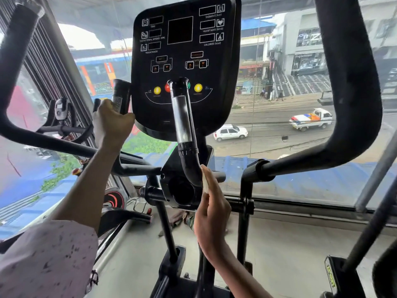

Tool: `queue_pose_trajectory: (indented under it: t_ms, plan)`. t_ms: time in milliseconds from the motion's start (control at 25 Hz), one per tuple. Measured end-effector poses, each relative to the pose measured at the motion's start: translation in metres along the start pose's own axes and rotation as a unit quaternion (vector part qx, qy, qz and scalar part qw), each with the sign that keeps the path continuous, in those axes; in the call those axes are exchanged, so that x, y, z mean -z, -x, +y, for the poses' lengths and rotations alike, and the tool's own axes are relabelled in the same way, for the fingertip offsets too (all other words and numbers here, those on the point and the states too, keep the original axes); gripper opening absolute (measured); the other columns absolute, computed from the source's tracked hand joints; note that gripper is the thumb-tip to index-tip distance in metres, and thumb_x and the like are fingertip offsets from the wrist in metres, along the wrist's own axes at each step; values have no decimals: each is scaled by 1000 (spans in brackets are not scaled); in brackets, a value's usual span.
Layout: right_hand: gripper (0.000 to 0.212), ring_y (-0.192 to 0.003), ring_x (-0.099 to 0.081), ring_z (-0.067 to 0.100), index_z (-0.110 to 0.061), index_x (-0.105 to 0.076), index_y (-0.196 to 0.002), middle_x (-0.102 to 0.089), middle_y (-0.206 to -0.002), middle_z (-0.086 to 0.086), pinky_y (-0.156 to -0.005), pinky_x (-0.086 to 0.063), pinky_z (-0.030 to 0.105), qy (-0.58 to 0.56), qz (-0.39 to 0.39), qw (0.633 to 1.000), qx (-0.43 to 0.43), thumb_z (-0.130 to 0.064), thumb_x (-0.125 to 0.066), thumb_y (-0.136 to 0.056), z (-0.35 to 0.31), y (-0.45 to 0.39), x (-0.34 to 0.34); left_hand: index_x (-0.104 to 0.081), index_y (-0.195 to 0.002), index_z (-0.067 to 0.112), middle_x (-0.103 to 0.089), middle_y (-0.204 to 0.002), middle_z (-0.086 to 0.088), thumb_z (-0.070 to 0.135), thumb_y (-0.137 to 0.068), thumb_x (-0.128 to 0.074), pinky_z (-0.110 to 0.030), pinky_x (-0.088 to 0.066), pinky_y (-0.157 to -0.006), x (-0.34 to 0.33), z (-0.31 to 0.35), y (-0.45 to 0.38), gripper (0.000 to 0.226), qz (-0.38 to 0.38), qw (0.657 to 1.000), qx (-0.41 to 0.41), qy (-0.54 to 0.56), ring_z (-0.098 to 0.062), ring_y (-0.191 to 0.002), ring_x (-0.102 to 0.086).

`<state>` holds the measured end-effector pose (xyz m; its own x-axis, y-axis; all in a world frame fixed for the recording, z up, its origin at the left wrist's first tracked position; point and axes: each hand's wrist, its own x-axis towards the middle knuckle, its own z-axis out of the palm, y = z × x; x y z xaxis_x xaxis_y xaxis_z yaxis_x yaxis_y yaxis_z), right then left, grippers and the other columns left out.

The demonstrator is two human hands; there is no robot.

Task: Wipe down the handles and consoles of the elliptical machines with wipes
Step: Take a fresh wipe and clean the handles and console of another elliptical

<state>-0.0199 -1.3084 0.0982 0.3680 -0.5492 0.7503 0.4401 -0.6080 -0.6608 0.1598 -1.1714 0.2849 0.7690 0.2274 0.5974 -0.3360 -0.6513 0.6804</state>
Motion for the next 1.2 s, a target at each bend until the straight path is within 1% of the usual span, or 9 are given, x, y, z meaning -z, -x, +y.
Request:
queue_pose_trajectory:
  t_ms: [160, 320, 440, 560, 640, 760, 880, 1040, 1200]
  plan:
    - [50, -140, -48, 28, 3, -46, -143, -50, -151, 11, -107, -47, 52, 9, -26, 998, 57, 13, -36, -95, 37, 23, 7, -54, -81, 17, -64, -78, -9, 29, -61, -59, -43, -55, -61, -1, 1, 0, 24, 3, 1000, -6, -9, -34, -69, -64]
    - [60, -139, -49, 18, -10, -43, -149, -52, -149, 3, -102, -53, 49, 6, -18, 999, -27, 17, -42, -94, 49, -1, 4, -56, -85, 15, -65, -78, -11, 30, -60, -58, -46, -57, -62, -5, -2, -2, 29, 10, 1000, -17, -14, -35, -71, -64]
    - [48, -141, -46, 27, 0, -44, -146, -49, -151, 12, -111, -45, 46, -34, -30, 999, 27, 10, -37, -99, 32, 9, 0, -57, -85, 14, -64, -75, -10, 29, -60, -58, -46, -56, -61, -6, -4, -4, 29, 21, 999, -22, -16, -36, -72, -64]
    - [40, -142, -43, 34, 12, -44, -140, -45, -152, 21, -109, -44, 56, -11, -32, 998, 44, -2, -31, -105, 56, 30, -4, -60, -86, 13, -60, -73, -7, 27, -62, -60, -38, -51, -57, -7, -4, -5, 27, 25, 999, -22, -15, -33, -70, -62]
    - [43, -144, -41, 32, 9, -42, -144, -42, -155, 15, -105, -47, 58, 12, -19, 1000, 2, 3, -33, -102, 76, 27, -8, -59, -86, 14, -61, -76, -10, 27, -63, -62, -34, -43, -56, -9, -5, -6, 26, 27, 999, -19, -25, -32, -71, -60]
    - [46, -143, -43, 22, 0, -44, -146, -44, -155, 2, -107, -48, 49, -3, 19, 998, -58, 2, -37, -101, 66, 13, -12, -58, -84, 16, -64, -81, -13, 30, -62, -62, -36, -46, -58, -10, -8, -7, 26, 32, 999, -15, -28, -35, -75, -61]
    - [47, -143, -44, 26, 3, -45, -144, -48, -152, 12, -113, -43, 43, -44, 8, 999, -26, 9, -36, -99, 44, 19, -10, -59, -85, 16, -62, -82, -13, 29, -64, -61, -36, -44, -58, -8, -5, -5, 25, 38, 999, -9, -31, -34, -74, -58]
    - [48, -144, -41, 33, 7, -41, -145, -43, -154, 15, -108, -45, 56, -11, -13, 1000, -3, 12, -34, -98, 79, 25, -12, -62, -95, 10, -55, -83, -8, 20, -72, -64, -34, -34, -63, -4, 4, 0, 24, 47, 998, -2, -46, -26, -74, -47]
    - [42, -142, -45, 22, -7, -49, -144, -53, -148, 5, -107, -48, 51, -23, 3, 997, -74, -5, -38, -103, 83, -4, -13, -62, -94, 9, -56, -81, -8, 18, -72, -63, -32, -33, -61, -4, 3, 1, 24, 46, 998, -11, -38, -25, -72, -48]
